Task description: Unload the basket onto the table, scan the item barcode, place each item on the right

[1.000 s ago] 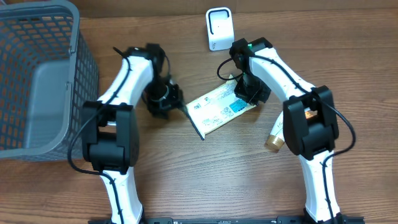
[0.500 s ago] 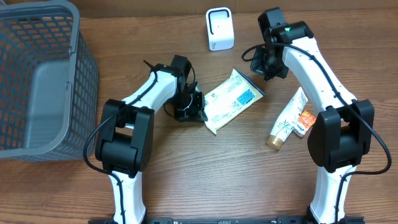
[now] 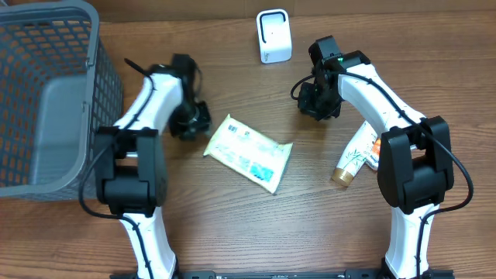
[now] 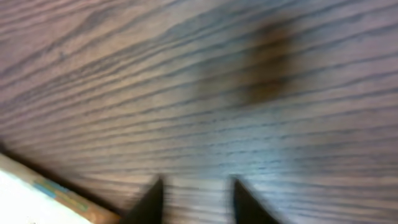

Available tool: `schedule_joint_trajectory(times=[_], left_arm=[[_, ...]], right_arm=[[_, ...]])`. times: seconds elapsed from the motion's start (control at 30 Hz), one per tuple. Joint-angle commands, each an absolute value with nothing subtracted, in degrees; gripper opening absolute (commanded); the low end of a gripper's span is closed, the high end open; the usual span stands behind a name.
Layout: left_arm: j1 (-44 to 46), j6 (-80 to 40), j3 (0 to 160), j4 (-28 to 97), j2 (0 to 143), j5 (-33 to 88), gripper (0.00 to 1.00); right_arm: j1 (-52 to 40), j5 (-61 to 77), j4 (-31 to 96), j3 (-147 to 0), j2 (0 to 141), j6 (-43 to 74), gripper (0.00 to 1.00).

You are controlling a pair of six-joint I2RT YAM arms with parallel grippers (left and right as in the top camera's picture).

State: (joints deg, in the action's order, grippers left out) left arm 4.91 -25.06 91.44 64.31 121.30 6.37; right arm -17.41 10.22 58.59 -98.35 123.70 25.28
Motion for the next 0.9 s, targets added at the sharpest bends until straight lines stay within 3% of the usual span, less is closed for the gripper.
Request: schedule_joint_trajectory(times=[0.0, 0.07, 0.13, 0.23, 0.3, 0.43, 0.87], left_arm=[[3.33, -23.92, 98.02, 68.55, 121.75, 6.24, 0.76], [3.01, -23.42, 98.91, 70.13, 121.75, 8.12, 0.98], [3.01, -22.68, 98.83, 70.65, 121.75, 8.54, 1.0], [3.01, -22.87, 98.48, 70.11, 121.75, 7.49, 1.0], [3.01, -25.21, 98.45, 69.82, 121.75, 5.32, 1.0], [3.01, -32.82, 98.1, 68.9, 121.75, -2.07, 1.0], [0.6, -32.53, 96.09, 69.01, 121.75, -1.85, 1.0]], right_arm=[[-16.64, 13.02, 60.45, -98.94, 123.44, 24.08, 0.55], [-15.99, 13.02, 63.29, -99.18, 123.44, 23.73, 0.62], [-15.49, 15.27, 65.56, -99.18, 123.44, 21.82, 0.77], [-15.35, 26.59, 67.11, -99.18, 123.46, 9.5, 1.0], [-15.77, 33.17, 67.46, -99.0, 123.44, 3.22, 1.0], [-17.52, 34.09, 66.98, -97.84, 123.46, 2.68, 1.0], [-24.51, 35.05, 52.49, -88.27, 123.46, 3.2, 1.0]])
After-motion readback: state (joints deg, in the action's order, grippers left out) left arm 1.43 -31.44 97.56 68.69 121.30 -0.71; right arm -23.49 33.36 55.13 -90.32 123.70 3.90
